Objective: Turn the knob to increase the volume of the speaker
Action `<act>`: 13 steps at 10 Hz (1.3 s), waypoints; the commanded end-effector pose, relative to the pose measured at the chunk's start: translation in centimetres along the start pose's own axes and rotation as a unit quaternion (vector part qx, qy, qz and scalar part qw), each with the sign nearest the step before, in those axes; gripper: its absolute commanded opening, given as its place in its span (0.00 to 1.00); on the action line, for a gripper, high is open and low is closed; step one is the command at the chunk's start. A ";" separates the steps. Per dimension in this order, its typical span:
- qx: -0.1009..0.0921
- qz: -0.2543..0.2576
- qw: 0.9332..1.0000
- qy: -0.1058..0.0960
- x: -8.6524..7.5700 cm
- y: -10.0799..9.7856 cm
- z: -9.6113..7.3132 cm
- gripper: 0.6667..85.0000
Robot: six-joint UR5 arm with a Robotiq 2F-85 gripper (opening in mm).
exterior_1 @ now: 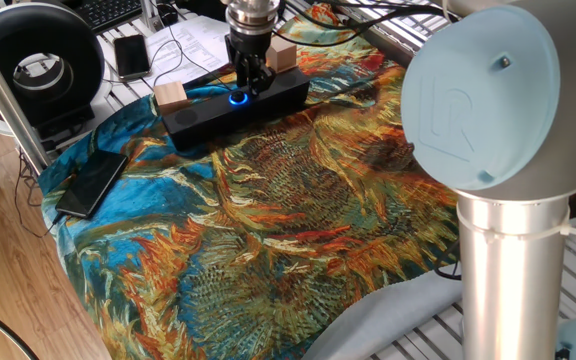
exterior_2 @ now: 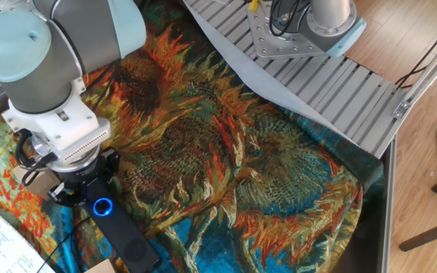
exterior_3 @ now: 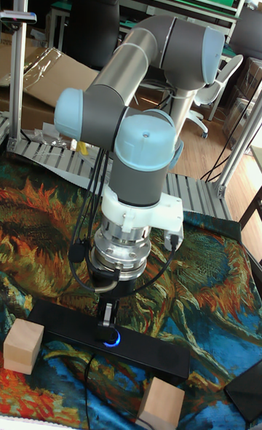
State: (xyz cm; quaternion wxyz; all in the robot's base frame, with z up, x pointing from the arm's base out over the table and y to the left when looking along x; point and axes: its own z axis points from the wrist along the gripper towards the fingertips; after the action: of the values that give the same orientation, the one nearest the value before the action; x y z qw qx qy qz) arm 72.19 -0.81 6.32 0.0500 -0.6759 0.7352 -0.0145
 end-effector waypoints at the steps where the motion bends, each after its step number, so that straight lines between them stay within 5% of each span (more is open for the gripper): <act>1: 0.001 0.007 1.000 -0.005 -0.6 -0.4 -0.1 0.50; 13: -0.004 0.017 1.000 -0.004 -1.9 -0.5 0.3 0.50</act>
State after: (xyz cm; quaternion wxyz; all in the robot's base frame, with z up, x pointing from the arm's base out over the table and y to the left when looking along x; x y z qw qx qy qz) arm 72.73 0.70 6.22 0.0469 -0.6671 0.7434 -0.0099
